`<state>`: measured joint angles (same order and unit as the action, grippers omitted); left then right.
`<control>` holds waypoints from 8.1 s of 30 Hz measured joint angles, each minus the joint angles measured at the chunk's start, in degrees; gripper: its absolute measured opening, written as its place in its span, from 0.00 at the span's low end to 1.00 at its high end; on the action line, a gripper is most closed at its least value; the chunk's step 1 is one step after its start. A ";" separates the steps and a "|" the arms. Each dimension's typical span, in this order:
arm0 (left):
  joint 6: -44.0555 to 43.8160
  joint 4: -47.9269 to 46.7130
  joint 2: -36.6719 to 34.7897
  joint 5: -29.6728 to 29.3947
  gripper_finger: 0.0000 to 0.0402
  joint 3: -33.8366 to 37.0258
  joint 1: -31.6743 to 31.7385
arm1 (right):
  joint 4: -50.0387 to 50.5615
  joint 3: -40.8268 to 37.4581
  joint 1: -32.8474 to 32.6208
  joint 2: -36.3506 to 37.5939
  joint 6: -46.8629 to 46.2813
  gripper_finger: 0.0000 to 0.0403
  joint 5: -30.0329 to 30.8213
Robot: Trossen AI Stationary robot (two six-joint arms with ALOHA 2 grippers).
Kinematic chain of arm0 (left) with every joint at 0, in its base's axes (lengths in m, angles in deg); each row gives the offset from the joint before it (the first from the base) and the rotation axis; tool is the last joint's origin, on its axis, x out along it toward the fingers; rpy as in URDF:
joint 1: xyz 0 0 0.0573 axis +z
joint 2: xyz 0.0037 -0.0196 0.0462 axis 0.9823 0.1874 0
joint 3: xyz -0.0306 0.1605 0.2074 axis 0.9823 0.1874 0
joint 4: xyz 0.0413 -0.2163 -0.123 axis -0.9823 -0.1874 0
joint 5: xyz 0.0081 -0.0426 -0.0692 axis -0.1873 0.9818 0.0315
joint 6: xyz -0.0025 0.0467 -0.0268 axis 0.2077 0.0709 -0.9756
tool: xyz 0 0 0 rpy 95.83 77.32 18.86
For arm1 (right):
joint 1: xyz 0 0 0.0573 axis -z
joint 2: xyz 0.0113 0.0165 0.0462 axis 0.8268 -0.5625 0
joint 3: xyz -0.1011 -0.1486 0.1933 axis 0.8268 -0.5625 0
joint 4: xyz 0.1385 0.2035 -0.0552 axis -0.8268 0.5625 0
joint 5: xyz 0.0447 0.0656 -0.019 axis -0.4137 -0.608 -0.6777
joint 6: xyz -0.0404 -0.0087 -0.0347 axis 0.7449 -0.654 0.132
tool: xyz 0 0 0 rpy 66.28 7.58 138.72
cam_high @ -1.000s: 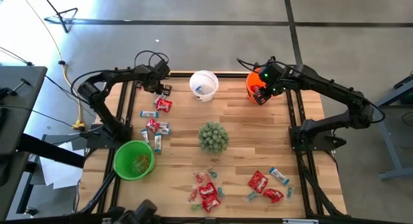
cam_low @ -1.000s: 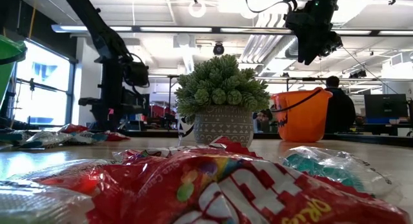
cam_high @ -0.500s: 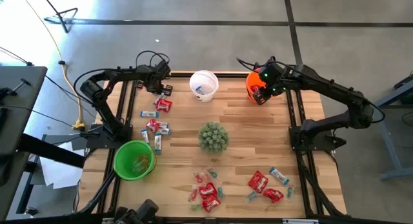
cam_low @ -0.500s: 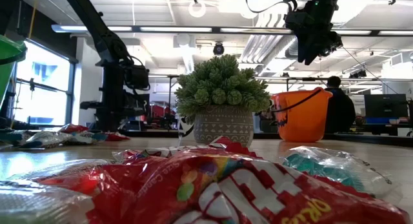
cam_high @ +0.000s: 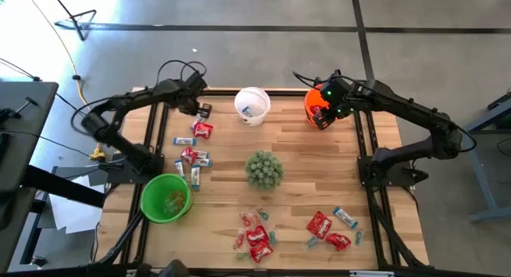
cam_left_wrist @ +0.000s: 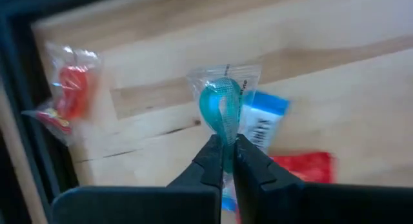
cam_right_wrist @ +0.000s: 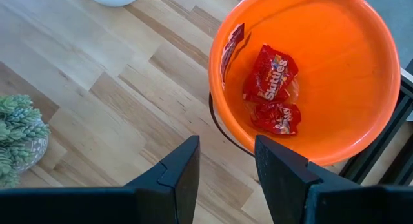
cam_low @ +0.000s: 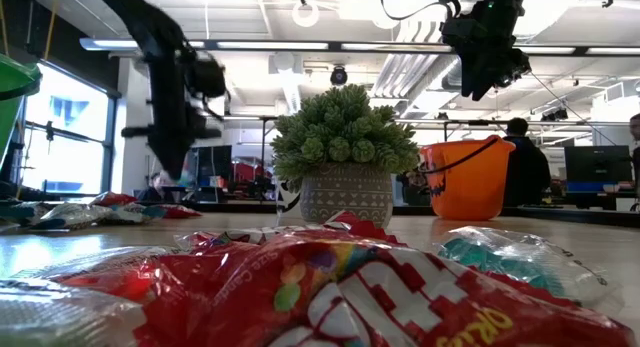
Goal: Sort candy
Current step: Put the blue gummy into the green bucket, then put the orange gummy into the green bucket
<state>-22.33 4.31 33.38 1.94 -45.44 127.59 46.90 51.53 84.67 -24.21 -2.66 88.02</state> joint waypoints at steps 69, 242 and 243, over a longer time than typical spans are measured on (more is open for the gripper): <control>-75.94 -45.43 -3.58 3.97 0.29 -16.72 -84.81 | 3.76 0.02 0.00 -0.02 10.21 0.36 0.00; 15.85 -22.35 31.95 -13.30 0.16 -24.00 14.99 | -3.32 0.01 0.00 -0.01 6.06 0.36 0.02; 15.85 -22.35 31.79 -13.35 0.16 -24.00 14.96 | -3.32 0.02 0.00 0.00 6.06 0.36 0.01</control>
<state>-6.47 -18.04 65.17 -11.41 -69.43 142.55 43.58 51.54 84.67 -24.21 3.40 88.03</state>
